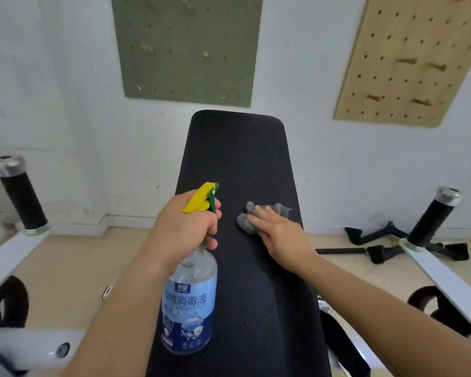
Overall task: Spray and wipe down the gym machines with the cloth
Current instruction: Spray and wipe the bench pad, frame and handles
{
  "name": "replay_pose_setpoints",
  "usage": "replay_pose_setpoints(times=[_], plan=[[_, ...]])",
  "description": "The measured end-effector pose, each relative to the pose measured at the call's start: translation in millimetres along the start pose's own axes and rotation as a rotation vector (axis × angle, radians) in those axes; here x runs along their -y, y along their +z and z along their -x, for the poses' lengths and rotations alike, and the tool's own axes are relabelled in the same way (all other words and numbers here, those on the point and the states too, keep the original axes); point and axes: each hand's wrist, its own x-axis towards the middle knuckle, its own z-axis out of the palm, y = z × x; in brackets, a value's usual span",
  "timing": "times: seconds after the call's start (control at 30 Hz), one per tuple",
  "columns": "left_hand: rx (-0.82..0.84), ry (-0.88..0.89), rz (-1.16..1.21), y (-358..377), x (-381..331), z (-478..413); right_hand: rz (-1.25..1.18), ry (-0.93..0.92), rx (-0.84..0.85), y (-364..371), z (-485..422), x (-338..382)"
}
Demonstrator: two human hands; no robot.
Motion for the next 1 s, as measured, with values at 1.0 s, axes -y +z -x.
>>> replay_pose_setpoints(times=[1.0], plan=[[0.060,-0.170,-0.371,119.6,-35.3,-69.7,-0.566,0.735,-0.661,-33.8,55.7,-35.6]])
